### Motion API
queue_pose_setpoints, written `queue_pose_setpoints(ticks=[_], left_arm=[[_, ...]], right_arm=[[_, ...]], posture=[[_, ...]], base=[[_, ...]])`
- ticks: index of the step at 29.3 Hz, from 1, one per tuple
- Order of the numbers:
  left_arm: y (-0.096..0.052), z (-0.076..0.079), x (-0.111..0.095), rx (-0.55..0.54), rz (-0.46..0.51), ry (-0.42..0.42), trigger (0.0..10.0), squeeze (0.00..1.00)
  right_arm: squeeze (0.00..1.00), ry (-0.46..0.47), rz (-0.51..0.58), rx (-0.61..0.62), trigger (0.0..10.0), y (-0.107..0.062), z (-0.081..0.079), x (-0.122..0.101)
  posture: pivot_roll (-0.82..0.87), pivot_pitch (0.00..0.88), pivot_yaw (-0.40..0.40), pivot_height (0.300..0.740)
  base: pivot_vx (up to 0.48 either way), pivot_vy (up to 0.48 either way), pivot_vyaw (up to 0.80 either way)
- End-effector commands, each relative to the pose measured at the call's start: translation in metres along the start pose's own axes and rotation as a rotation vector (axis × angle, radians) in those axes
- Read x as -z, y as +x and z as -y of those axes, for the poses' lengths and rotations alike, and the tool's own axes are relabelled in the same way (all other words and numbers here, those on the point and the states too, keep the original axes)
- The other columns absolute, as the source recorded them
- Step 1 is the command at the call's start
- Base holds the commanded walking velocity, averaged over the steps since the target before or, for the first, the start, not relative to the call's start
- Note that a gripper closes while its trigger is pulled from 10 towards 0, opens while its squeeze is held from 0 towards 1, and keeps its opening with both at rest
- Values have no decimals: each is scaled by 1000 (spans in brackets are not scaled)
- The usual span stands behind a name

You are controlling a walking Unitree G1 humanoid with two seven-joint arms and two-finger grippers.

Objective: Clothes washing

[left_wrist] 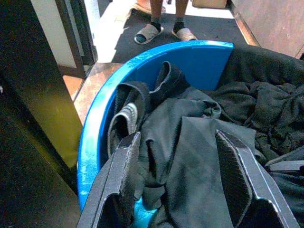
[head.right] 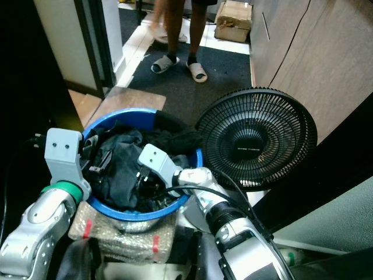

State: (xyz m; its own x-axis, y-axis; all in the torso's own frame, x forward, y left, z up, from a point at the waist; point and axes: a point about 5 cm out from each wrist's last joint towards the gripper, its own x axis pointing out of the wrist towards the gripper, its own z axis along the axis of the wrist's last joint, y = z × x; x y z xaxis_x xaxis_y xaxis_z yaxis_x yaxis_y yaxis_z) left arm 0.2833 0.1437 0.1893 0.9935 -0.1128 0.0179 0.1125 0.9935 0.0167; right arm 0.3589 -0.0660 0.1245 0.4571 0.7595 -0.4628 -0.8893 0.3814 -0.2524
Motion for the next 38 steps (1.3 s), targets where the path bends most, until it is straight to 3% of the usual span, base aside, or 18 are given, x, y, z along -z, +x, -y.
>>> queue_pose_setpoints(ticks=[1, 10, 15, 19, 22, 23, 28, 29, 33, 36, 37, 38], left_arm=[[-1, 1, 7, 3, -36, -3, 10000, 0], [0, 0, 8, 5, -43, -1, 10000, 0], [0, -1, 8, 0, -45, 3, 10000, 0], [0, -1, 8, -2, -45, 5, 10000, 0], [0, -3, 8, -5, -47, 8, 10000, 0], [2, -4, 7, -5, -45, 14, 10000, 0], [5, -5, 4, -4, -35, 21, 10000, 0], [9, -5, 1, -2, -25, 23, 10000, 0], [11, -5, -1, 2, -15, 23, 10000, 0], [16, -5, -7, 8, 9, 24, 10000, 0], [16, -5, -7, 8, 9, 24, 10000, 0], [18, -5, -10, 11, 19, 23, 10000, 0]], right_arm=[[0, 123, -85, -36, 0, 0, -17, 38], [0, 137, 12, -25, 0, -2, -12, 25], [0, 182, 200, 96, 0, -14, 7, 0], [0, 191, 247, 121, 0, -19, 11, -6], [0, 206, 335, 163, 0, -28, 16, -18], [0, 201, 461, 275, 0, -46, 26, -36], [0, 180, 564, 432, 0, -65, 37, -51], [0, 143, 611, 572, 10000, -79, 45, -59], [0, 139, 665, 678, 10000, -92, 51, -66], [0, 58, 760, 914, 10000, -125, 63, -87], [0, 58, 760, 914, 10000, -125, 63, -87], [0, 20, 793, 979, 10000, -137, 66, -96]], posture=[[142, 238, -32, 550], [139, 236, -21, 550], [142, 236, -20, 550], [149, 233, -17, 550], [149, 230, -12, 550], [150, 217, 4, 550], [149, 210, 10, 550], [146, 197, 16, 550], [142, 192, 18, 550], [134, 166, 27, 550], [134, 166, 27, 550], [130, 158, 29, 550]], base=[[0, 0, 0], [0, 0, 0], [0, 0, 0], [0, 0, 0], [0, 0, 0], [0, 0, 0], [0, 0, 0], [0, 0, 0], [0, 0, 0], [0, 0, 0], [0, 0, 0], [0, 0, 0]])
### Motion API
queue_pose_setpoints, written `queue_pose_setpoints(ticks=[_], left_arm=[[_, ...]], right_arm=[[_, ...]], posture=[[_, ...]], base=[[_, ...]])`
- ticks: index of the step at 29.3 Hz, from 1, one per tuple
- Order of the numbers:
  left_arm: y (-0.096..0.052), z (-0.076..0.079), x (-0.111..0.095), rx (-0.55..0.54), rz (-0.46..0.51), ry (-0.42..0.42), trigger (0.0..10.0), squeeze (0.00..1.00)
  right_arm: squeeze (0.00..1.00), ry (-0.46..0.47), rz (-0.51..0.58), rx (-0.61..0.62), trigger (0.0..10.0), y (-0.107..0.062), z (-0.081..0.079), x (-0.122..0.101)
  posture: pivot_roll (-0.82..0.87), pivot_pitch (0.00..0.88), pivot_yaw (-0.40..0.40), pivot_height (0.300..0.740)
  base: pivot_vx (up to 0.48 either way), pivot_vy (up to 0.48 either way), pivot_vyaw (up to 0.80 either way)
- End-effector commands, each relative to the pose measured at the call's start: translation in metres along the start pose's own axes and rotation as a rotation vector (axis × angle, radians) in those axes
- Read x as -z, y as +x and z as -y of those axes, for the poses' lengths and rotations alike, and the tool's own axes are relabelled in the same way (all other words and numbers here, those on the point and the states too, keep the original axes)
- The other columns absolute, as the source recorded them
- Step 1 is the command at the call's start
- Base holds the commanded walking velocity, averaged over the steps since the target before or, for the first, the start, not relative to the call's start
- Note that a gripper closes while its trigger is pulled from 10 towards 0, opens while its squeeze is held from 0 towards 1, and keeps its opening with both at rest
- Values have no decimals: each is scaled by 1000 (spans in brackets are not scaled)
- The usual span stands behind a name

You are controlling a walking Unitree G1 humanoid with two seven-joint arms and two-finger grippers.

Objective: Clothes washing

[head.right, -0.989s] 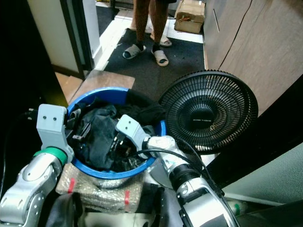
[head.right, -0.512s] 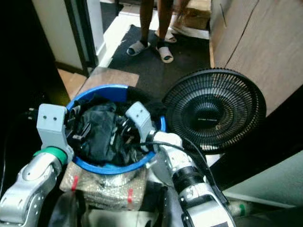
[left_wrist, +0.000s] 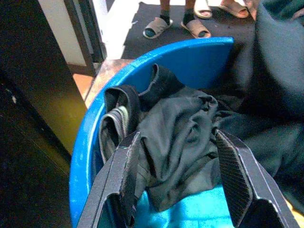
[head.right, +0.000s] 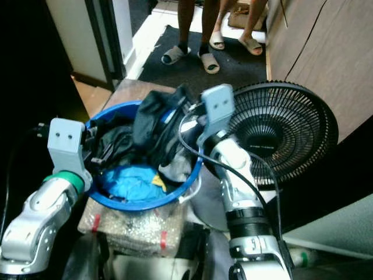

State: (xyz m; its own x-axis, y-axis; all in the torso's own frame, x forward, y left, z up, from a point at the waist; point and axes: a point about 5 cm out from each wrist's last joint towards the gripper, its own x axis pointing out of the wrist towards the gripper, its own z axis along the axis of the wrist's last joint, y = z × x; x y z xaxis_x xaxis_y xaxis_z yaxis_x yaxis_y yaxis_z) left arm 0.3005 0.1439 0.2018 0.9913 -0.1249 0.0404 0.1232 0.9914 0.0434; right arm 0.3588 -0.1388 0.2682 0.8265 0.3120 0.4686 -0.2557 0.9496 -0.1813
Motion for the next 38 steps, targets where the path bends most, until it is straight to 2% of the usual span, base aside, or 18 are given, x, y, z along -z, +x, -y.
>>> queue_pose_setpoints(ticks=[1, 2, 4, 8, 9, 14, 15, 16, 18, 20, 23, 28, 29, 30, 32, 35, 37, 38], left_arm=[[3, -2, 0, 1, 6, -3, 10000, 0], [3, -2, 0, 1, 6, -3, 10000, 0], [8, -3, -5, 1, 27, -6, 10000, 0], [10, -3, -8, 0, 37, -6, 10000, 0], [12, -4, -12, -5, 54, -8, 10000, 0], [12, -4, -13, -7, 58, -8, 10000, 0], [12, -5, -14, -12, 65, -5, 10000, 0], [12, -5, -14, -12, 65, -5, 10000, 0], [12, -7, -18, -20, 78, -2, 10000, 0], [12, -7, -18, -20, 78, -2, 10000, 0], [14, -7, -21, -17, 86, -3, 10000, 0], [17, -5, -23, -5, 98, -4, 10000, 0], [26, 1, -26, 50, 91, -24, 10000, 0], [26, 1, -26, 50, 91, -24, 10000, 0], [51, 14, -16, 127, -59, -52, 10000, 0], [61, 20, -15, 143, -115, -53, 10000, 0], [81, 22, -15, 94, -194, -52, 10000, 0], [81, 22, -15, 94, -194, -52, 10000, 0]], right_arm=[[0, -51, 123, 98, 10000, 5, 14, -30], [0, -51, 123, 98, 10000, 5, 14, -30], [0, -87, 198, 149, 10000, 9, 24, -52], [0, -103, 225, 164, 10000, 10, 29, -59], [0, -111, 205, 173, 10000, 5, 33, -54], [0, -112, 181, 172, 10000, 0, 35, -47], [0, -112, 157, 189, 10000, -10, 36, -41], [0, -112, 157, 189, 10000, -10, 36, -41], [0, -135, 112, 219, 10000, -32, 40, -33], [0, -135, 112, 219, 10000, -32, 40, -33], [0, -153, 54, 210, 10000, -44, 39, -23], [0, -152, 25, 210, 10000, -46, 38, -16], [0, -141, 9, 209, 10000, -43, 37, -11], [0, -141, 9, 209, 10000, -43, 37, -11], [0, -115, -1, 186, 10000, -29, 33, -7], [0, -113, -2, 166, 10000, -23, 31, -7], [0, -107, -7, 140, 10000, -17, 28, -6], [0, -107, -7, 140, 10000, -17, 28, -6]], posture=[[126, 150, 31, 550], [126, 150, 31, 550], [122, 134, 29, 550], [122, 134, 29, 550], [122, 116, 16, 550], [122, 116, 16, 550], [123, 110, 11, 550], [123, 110, 11, 550], [109, 102, 18, 550], [109, 102, 18, 550], [97, 102, 27, 550], [90, 102, 32, 550], [92, 109, 32, 550], [92, 109, 32, 550], [86, 128, 26, 550], [87, 132, 23, 550], [84, 144, 24, 550], [84, 144, 24, 550]], base=[[0, 0, 0], [0, 0, 0], [0, 0, 0], [0, 0, 0], [0, 0, 0], [0, 0, 0], [0, 0, 0], [0, 0, 0], [0, 0, 0], [0, 0, 0], [0, 0, 0], [0, 0, 0], [0, 0, 0], [0, 0, 0], [0, 0, 0], [0, 0, 0], [0, 0, 0], [0, 0, 0]])
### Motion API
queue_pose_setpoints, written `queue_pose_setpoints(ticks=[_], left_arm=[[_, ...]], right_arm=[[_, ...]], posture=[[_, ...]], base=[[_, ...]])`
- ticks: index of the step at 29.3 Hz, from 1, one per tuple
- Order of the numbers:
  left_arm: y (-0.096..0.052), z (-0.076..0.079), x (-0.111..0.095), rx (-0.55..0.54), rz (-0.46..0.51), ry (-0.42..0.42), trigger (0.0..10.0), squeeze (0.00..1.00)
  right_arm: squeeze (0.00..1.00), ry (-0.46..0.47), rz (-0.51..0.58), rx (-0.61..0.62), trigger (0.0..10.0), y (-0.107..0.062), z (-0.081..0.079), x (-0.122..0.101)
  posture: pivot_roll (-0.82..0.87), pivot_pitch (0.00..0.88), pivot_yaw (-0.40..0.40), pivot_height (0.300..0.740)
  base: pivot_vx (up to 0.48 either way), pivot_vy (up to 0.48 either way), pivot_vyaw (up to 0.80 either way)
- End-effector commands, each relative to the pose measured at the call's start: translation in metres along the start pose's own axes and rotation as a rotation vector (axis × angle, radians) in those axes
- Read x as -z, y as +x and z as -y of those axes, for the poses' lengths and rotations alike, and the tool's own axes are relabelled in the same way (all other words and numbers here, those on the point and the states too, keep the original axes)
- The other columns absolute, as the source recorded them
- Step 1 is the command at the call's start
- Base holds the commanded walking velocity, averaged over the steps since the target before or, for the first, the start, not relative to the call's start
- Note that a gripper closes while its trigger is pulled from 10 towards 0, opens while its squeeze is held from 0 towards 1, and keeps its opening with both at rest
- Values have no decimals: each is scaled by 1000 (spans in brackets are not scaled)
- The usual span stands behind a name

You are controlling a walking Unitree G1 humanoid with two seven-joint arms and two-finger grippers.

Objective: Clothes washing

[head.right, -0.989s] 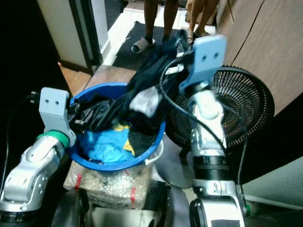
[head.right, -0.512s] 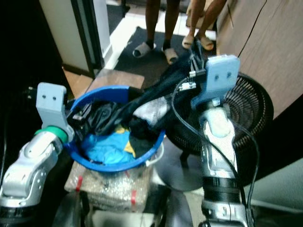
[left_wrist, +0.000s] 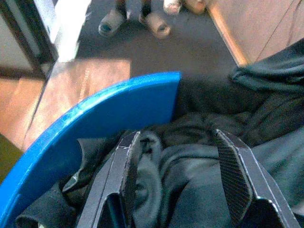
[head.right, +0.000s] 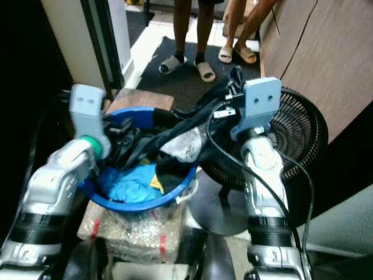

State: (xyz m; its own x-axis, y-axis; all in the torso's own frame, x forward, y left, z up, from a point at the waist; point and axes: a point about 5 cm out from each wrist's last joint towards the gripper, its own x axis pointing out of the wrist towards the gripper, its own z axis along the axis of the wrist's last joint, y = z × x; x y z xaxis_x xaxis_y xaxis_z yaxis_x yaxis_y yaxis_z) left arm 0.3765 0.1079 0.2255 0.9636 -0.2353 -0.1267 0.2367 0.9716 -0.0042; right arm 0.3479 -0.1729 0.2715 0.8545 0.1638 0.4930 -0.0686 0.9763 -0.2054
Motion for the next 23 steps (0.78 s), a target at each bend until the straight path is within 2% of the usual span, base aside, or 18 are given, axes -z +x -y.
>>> queue_pose_setpoints(ticks=[1, 6, 8, 9, 11, 23], left_arm=[[8, -8, 5, -58, -53, -14, 10000, 0], [14, -20, 14, -107, -122, -5, 10000, 0], [13, -27, 31, -113, -202, 20, 10000, 0], [13, -27, 31, -113, -202, 20, 10000, 0], [8, -32, 53, -117, -286, 42, 10000, 0], [-2, -42, 93, -109, -424, 59, 10000, 0]], right_arm=[[0, 9, -3, -20, 10000, 1, -4, 1], [0, 17, -20, -28, 10000, -3, -8, 1], [0, 20, -24, -33, 10000, -5, -10, 2], [0, 20, -24, -33, 10000, -5, -10, 2], [0, 24, -25, -32, 10000, -5, -11, 4], [0, 39, -27, -44, 10000, -4, -15, 4]], posture=[[84, 144, 24, 550], [80, 155, 32, 550], [78, 166, 41, 550], [78, 166, 41, 550], [79, 171, 44, 550], [95, 197, 38, 550]], base=[[0, 0, 0], [0, 0, 0], [0, 0, 0], [0, 0, 0], [0, 0, 0], [0, 0, 0]])
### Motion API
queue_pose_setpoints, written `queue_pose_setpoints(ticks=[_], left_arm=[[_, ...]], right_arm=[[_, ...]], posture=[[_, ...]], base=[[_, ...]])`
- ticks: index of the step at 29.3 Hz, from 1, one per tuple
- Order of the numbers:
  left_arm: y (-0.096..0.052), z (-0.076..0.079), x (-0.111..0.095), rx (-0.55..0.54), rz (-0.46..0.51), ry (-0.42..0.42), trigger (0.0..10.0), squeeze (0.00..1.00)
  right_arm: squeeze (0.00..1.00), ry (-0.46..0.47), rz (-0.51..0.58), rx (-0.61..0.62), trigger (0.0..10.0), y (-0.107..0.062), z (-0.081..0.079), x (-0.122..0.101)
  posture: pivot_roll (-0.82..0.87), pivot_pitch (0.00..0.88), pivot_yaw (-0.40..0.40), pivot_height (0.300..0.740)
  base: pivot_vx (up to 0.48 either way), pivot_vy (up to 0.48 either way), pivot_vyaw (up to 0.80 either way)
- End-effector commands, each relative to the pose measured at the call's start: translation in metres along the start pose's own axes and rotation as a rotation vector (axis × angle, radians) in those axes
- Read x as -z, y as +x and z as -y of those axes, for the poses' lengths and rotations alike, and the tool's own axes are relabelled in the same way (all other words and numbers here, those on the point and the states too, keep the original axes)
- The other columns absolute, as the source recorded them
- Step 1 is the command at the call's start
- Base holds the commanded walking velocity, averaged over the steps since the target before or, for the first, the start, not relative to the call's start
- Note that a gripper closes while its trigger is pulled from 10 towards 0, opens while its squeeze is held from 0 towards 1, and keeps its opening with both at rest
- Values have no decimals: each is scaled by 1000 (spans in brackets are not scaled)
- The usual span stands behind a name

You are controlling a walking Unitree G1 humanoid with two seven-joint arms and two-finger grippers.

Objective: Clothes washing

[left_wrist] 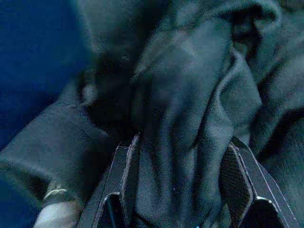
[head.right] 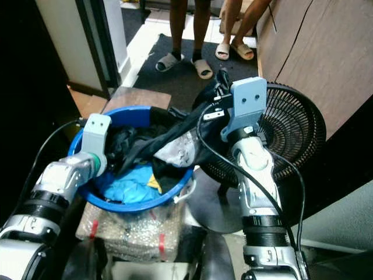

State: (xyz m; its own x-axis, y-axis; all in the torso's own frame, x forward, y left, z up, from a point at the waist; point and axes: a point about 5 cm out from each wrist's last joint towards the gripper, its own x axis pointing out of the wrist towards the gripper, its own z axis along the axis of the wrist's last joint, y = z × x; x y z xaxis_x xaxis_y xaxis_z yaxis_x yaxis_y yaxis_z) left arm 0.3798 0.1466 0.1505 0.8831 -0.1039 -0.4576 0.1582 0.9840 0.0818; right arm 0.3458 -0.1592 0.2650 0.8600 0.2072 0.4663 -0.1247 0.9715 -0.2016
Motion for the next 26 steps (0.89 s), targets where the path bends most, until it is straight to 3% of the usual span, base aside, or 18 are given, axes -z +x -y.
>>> queue_pose_setpoints(ticks=[1, 4, 5, 6, 7, 23, 25, 26], left_arm=[[1, -3, 19, -5, -71, 3, 10000, 0], [-1, 1, 31, 7, -95, -15, 10000, 0], [-2, 2, 31, 3, -86, -19, 3686, 0], [-2, 2, 31, 3, -86, -19, 3686, 0], [-3, 2, 29, -1, -74, -20, 0, 0], [-8, 3, 20, 4, 13, -6, 0, 0], [-11, 3, 16, -6, 65, 35, 0, 0], [-17, 3, 2, -25, 214, 80, 0, 0]], right_arm=[[0, 8, -7, 3, 10000, -2, 0, 1], [0, 10, -9, 1, 10000, -1, -1, 1], [0, 10, -10, 0, 10000, -1, 0, 2], [0, 10, -10, 0, 10000, -1, 0, 2], [0, 10, -11, 0, 10000, -1, 0, 2], [0, 10, -12, 15, 10000, -1, 3, 2], [0, 9, -12, 20, 10000, -2, 3, 2], [0, 10, -13, 29, 10000, -4, 3, 2]], posture=[[95, 197, 38, 550], [94, 200, 33, 550], [95, 201, 32, 550], [95, 201, 32, 550], [92, 199, 32, 550], [90, 196, 34, 550], [87, 195, 34, 550], [82, 190, 34, 550]], base=[[0, 0, 0], [0, 0, 0], [0, 0, 0], [0, 0, 0], [0, 0, 0], [0, 0, 0], [0, 0, 0], [0, 0, 0]])
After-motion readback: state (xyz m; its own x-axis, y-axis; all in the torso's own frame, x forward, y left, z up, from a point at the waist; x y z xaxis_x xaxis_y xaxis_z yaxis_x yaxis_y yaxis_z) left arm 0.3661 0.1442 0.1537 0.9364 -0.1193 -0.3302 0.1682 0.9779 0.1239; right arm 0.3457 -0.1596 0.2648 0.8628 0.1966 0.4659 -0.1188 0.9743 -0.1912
